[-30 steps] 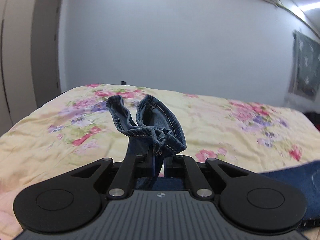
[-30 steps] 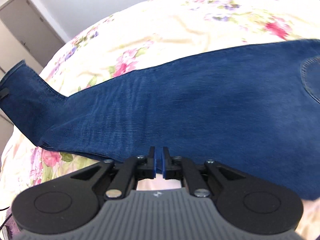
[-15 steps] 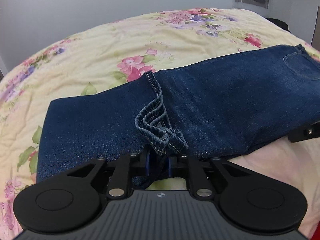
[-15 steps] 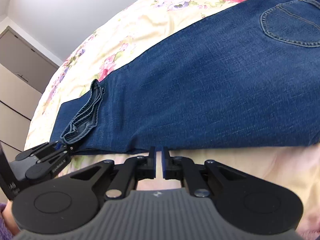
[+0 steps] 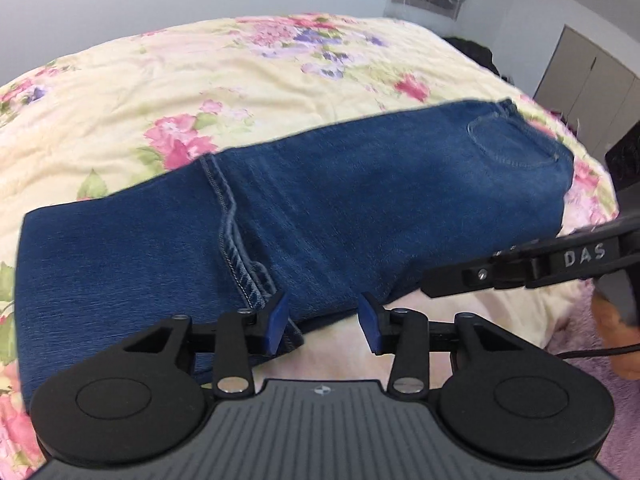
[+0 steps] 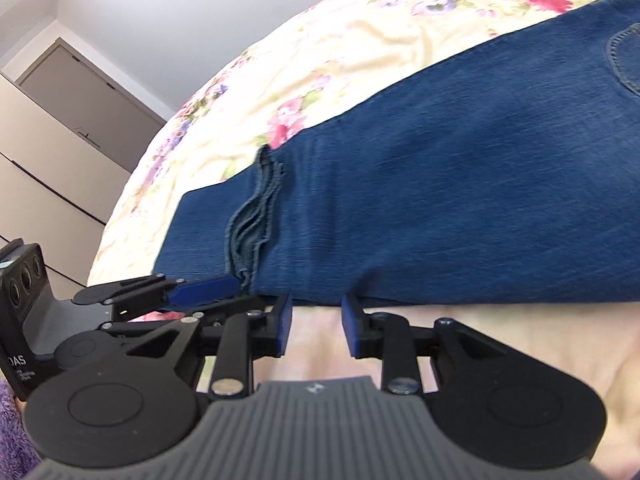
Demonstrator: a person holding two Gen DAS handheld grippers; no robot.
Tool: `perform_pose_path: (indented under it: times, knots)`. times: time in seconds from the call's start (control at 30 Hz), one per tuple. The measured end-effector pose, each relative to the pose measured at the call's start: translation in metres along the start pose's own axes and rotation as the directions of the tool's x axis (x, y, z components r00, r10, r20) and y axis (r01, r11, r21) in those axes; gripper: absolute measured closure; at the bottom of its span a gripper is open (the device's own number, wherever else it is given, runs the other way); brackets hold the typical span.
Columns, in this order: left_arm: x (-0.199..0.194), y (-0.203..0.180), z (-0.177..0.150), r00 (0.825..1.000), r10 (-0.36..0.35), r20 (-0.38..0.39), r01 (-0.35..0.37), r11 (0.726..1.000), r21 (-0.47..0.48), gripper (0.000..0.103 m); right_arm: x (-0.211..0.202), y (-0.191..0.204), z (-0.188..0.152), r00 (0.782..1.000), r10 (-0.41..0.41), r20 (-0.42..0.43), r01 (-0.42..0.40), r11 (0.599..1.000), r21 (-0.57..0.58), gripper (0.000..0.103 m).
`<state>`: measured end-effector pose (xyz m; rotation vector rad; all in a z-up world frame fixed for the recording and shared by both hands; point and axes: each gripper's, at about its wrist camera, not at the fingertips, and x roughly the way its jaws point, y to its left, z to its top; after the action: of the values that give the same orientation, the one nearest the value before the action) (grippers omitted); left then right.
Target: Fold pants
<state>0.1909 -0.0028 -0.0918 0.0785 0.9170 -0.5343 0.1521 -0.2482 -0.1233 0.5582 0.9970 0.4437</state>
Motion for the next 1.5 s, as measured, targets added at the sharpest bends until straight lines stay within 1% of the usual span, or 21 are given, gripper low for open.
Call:
perform_pose_path:
  times: [0.03,0.1,0.13,0.2,0.3,0.4,0.47,0.57,0.67,0.77,0.9,0.97,1.0,1.03,1.07,1.13,1.3,1.4,1.5]
  knots:
    - [-0.007,0.006,0.002,1.000,0.011,0.008,-0.011,1.000,-0.014,0.054,0.002,0.003,0.001,1.000,0.012,-0.003,-0.012,1.000,-0.001,0.073]
    - [-0.019,0.021,0.006,0.997,0.076,0.021,-0.075,0.996,-0.038,0.054,0.010,0.008,0.006,0.999,0.047,-0.019,-0.046,0.999,0.015,0.073]
    - [-0.026,0.029,0.007,0.995,0.099,0.029,-0.098,0.994,-0.053,0.054,0.017,0.009,0.008,0.998,0.064,-0.028,-0.063,0.998,0.028,0.068]
    - [-0.038,0.047,0.009,0.992,0.118,0.053,-0.112,0.988,-0.102,0.054,0.030,0.017,0.014,0.995,0.092,-0.045,-0.090,0.995,0.047,0.059]
    - [-0.048,0.072,0.007,0.985,0.155,0.072,-0.141,0.975,-0.171,0.054,0.050,0.027,0.021,0.990,0.118,-0.071,-0.114,0.992,0.059,0.056]
    - [-0.049,0.091,0.002,0.981,0.184,0.067,-0.167,0.964,-0.208,0.054,0.070,0.033,0.027,0.984,0.141,-0.105,-0.131,0.987,0.092,0.056]
    - [-0.046,0.102,-0.003,0.980,0.193,0.057,-0.175,0.957,-0.232,0.054,0.082,0.034,0.031,0.983,0.139,-0.120,-0.127,0.986,0.104,0.056]
    - [-0.041,0.117,-0.014,0.978,0.205,0.042,-0.187,0.947,-0.262,0.054,0.098,0.034,0.035,0.983,0.117,-0.143,-0.101,0.989,0.111,0.056]
    - [-0.035,0.129,-0.023,0.979,0.201,0.032,-0.183,0.939,-0.291,0.054,0.114,0.027,0.036,0.979,0.111,-0.171,-0.087,0.986,0.139,0.056]
    - [-0.034,0.136,-0.027,0.981,0.189,0.044,-0.167,0.937,-0.307,0.054,0.124,0.019,0.034,0.976,0.136,-0.171,-0.106,0.979,0.172,0.056]
    - [-0.032,0.139,-0.027,0.981,0.184,0.061,-0.155,0.933,-0.325,0.054,0.127,0.015,0.033,0.975,0.160,-0.157,-0.130,0.974,0.187,0.055]
    - [-0.032,0.139,-0.027,0.981,0.184,0.067,-0.152,0.931,-0.331,0.054,0.124,0.017,0.031,0.976,0.154,-0.154,-0.128,0.977,0.170,0.065]
    - [-0.032,0.138,-0.026,0.980,0.187,0.068,-0.154,0.931,-0.330,0.054,0.124,0.019,0.031,0.976,0.157,-0.153,-0.132,0.978,0.164,0.077]
    - [-0.033,0.137,-0.026,0.979,0.190,0.068,-0.158,0.931,-0.328,0.054,0.124,0.020,0.030,0.973,0.175,-0.151,-0.148,0.974,0.171,0.085]
    - [-0.034,0.135,-0.026,0.979,0.191,0.068,-0.159,0.932,-0.324,0.054,0.124,0.022,0.029,0.973,0.182,-0.144,-0.156,0.972,0.178,0.085]
    - [-0.039,0.131,-0.026,0.977,0.201,0.067,-0.170,0.934,-0.315,0.054,0.120,0.032,0.030,0.977,0.172,-0.127,-0.153,0.977,0.149,0.094]
    - [-0.059,0.119,-0.022,0.966,0.252,0.060,-0.226,0.934,-0.278,0.054,0.101,0.067,0.044,0.988,0.133,-0.080,-0.128,0.990,0.063,0.095]
    - [-0.076,0.111,-0.016,0.955,0.288,0.073,-0.259,0.927,-0.271,0.054,0.080,0.098,0.063,0.993,0.106,-0.050,-0.107,0.994,-0.002,0.095]
    - [-0.093,0.104,-0.008,0.947,0.306,0.098,-0.267,0.919,-0.291,0.054,0.056,0.132,0.087,0.998,0.067,-0.023,-0.068,0.994,-0.080,0.095]
